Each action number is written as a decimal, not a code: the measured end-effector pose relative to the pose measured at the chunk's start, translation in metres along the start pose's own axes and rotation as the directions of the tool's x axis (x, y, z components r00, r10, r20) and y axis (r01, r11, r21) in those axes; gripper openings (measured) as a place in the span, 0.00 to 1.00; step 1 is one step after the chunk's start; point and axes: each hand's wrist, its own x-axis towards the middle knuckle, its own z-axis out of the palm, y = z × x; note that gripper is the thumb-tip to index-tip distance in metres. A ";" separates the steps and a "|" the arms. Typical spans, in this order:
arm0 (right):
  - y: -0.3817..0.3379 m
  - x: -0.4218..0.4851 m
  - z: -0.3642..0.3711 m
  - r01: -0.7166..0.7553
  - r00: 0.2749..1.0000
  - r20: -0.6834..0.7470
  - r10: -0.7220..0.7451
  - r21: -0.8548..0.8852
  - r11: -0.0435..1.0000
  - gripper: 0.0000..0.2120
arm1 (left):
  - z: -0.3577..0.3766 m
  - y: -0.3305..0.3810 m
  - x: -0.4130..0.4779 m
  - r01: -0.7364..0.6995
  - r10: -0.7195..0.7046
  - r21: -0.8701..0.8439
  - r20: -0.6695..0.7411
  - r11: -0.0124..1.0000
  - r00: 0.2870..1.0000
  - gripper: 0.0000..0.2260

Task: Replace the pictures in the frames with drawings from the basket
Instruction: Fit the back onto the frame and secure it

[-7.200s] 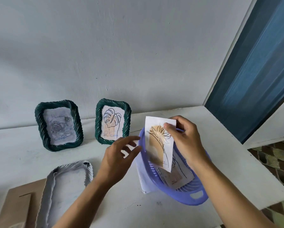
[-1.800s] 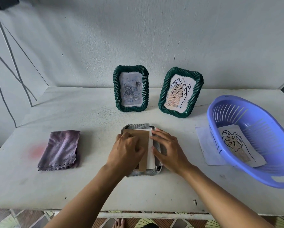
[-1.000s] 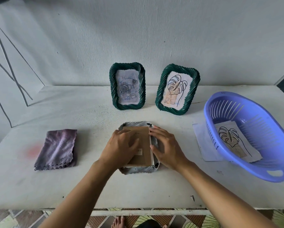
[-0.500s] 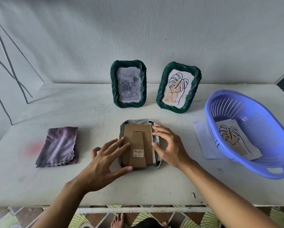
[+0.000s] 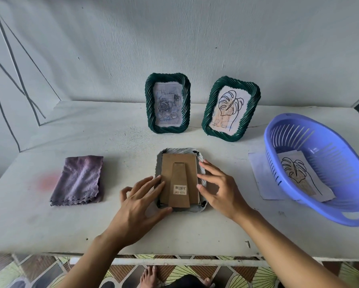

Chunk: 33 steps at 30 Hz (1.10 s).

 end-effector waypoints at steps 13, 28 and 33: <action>0.001 -0.002 0.004 -0.003 0.996 -0.092 0.007 0.049 0.999 0.13 | 0.006 0.011 -0.005 0.044 -0.049 -0.080 -0.059 0.996 0.997 0.32; 0.005 0.003 0.000 -0.068 0.997 -0.019 0.073 0.205 0.976 0.09 | 0.003 0.012 -0.002 0.089 -0.108 -0.184 -0.099 0.979 0.989 0.34; 0.005 0.003 0.006 -0.046 0.993 -0.098 0.064 0.181 0.982 0.03 | -0.004 0.014 0.006 0.110 -0.137 -0.194 -0.130 0.975 0.982 0.26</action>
